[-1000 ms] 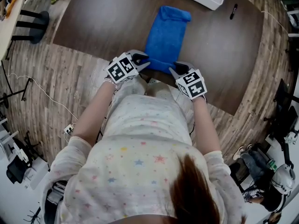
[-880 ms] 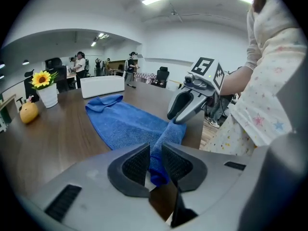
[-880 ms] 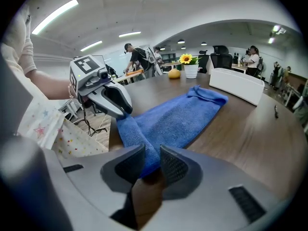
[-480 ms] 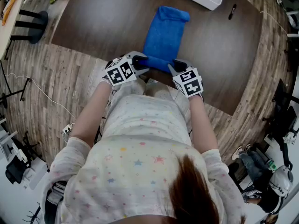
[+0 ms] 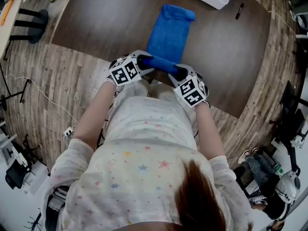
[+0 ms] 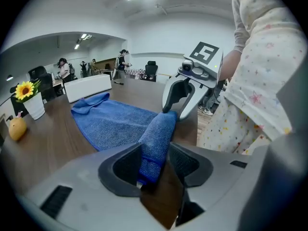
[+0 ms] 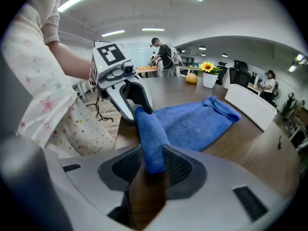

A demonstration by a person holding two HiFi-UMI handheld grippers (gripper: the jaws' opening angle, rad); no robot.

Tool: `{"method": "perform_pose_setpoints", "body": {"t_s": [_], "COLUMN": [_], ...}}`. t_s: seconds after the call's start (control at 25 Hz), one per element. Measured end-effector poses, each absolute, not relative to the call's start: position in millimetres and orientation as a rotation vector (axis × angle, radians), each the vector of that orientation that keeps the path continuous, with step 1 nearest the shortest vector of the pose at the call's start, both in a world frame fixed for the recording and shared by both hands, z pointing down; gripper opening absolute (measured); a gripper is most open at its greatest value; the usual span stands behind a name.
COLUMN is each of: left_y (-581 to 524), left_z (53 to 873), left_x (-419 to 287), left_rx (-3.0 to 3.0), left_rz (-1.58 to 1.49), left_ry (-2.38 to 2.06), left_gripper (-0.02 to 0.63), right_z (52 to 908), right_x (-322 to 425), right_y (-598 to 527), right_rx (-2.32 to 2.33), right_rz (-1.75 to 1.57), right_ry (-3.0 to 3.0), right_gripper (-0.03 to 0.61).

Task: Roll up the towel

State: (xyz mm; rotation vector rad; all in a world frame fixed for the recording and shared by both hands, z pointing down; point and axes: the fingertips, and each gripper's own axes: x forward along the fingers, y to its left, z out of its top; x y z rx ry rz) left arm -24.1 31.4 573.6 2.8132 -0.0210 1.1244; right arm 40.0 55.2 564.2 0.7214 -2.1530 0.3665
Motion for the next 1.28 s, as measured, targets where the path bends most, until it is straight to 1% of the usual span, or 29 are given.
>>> {"method": "perform_pose_setpoints", "body": {"t_s": [0.16, 0.2, 0.32, 0.44, 0.6, 0.8, 1.04, 1.28], "left_y": [31.6, 30.5, 29.5, 39.4, 66.6, 82.3, 57.4, 29.9], "left_z": [577.9, 578.5, 576.6, 573.9, 573.1, 567.7, 558.2, 554.3], "left_x": [-25.7, -25.5, -25.2, -28.1, -34.8, -37.0, -31.0, -23.8], "left_rx": [2.840, 2.843, 2.831, 2.816, 2.791, 2.697, 2.704, 2.722], "left_rz": [1.157, 1.167, 1.180, 1.197, 1.199, 1.115, 1.043, 0.996], "left_ry": [-0.020, -0.026, -0.022, 0.039, 0.136, 0.148, 0.065, -0.037], "left_gripper": [0.164, 0.161, 0.106, 0.080, 0.075, 0.077, 0.086, 0.086], "right_z": [570.7, 570.7, 566.7, 562.7, 561.5, 558.1, 550.0, 549.8], "right_x": [44.6, 46.0, 46.6, 43.1, 37.0, 34.3, 43.0, 55.9], "right_y": [46.7, 45.5, 46.3, 56.1, 82.3, 97.7, 71.5, 43.3], "right_rx": [0.754, 0.757, 0.749, 0.701, 0.600, 0.561, 0.689, 0.823], "right_rz": [0.286, 0.279, 0.299, 0.333, 0.355, 0.452, 0.526, 0.501], "right_ry": [-2.107, -2.102, -2.119, -2.138, -2.147, -2.161, -2.190, -2.164], "right_gripper": [0.142, 0.130, 0.072, 0.052, 0.052, 0.059, 0.098, 0.098]}}
